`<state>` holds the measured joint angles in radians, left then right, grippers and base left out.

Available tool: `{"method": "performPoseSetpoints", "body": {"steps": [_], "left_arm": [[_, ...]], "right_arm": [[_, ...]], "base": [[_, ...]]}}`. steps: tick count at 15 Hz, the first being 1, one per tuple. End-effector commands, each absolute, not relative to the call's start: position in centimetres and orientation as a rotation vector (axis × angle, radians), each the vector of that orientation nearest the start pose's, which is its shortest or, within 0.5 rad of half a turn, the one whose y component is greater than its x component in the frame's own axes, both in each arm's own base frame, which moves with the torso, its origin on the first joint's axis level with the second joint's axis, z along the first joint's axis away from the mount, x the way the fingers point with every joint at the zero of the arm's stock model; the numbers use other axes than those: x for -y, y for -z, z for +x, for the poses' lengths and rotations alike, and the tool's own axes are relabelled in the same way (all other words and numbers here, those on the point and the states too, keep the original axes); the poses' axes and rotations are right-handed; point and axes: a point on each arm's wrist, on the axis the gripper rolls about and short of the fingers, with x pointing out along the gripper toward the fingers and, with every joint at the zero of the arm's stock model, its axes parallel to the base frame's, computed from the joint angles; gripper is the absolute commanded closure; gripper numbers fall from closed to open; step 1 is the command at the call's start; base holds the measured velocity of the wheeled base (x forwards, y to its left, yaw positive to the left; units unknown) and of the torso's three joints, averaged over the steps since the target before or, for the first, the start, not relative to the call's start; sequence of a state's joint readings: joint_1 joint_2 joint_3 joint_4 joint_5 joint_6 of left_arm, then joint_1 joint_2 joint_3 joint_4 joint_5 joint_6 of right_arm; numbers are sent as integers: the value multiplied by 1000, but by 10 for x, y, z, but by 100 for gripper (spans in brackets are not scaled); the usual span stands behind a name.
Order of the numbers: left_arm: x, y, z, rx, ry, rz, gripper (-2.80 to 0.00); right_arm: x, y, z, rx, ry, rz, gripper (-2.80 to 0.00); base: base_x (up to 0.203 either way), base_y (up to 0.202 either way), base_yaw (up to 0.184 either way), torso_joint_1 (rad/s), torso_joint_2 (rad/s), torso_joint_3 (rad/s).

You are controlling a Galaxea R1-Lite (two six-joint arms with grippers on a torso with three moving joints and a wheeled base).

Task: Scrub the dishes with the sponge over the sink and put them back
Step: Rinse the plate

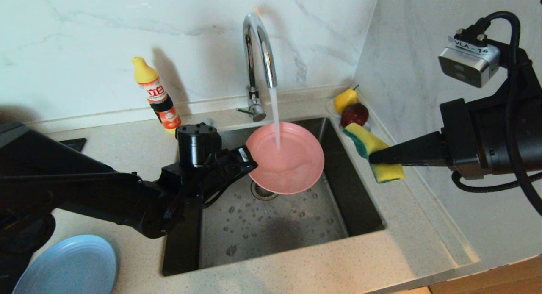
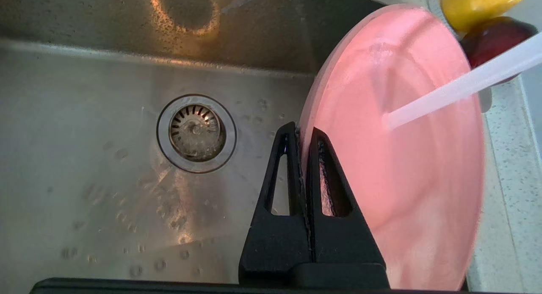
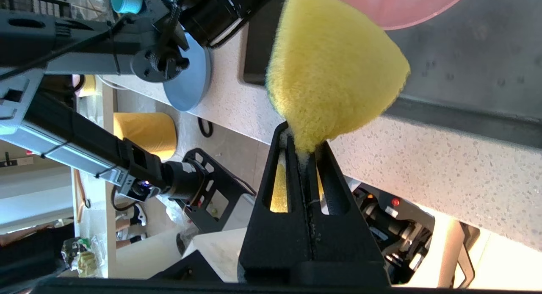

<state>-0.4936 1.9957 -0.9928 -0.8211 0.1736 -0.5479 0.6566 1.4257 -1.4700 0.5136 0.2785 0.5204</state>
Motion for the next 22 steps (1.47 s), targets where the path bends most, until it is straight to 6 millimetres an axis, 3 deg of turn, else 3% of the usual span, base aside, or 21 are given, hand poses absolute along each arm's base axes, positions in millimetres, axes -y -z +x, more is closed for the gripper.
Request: {"method": "performPoseSetpoints", "body": {"steps": [1,5,9,13,19,22], "left_arm": [[178,-147,339,-256,261,-486,0],[174,-141,336,-269,243,-468,0],[146,-133,331,-271,184,-334,0],[109,-144,324,-143,128,-185,0],[60,-173,319,236,-35,203,0],[49,-187,315,328,-87,262,0]], "right_arm": [[-139,-331,170,-716,-765,381,0],[-139,-329,170,-723,-763,380,0],[-139,-327,171,-731,-760,379,0],[-140,-323,172,-745,-750,377,0],[-140,-320,175,-757,-739,378,0],[-140,-319,176,-759,-736,378,0]], "base": [[0,0,0,0,0,0],[0,0,0,0,0,0],[0,0,0,0,0,0],[0,0,0,0,0,0],[0,0,0,0,0,0],[0,0,0,0,0,0]]}}
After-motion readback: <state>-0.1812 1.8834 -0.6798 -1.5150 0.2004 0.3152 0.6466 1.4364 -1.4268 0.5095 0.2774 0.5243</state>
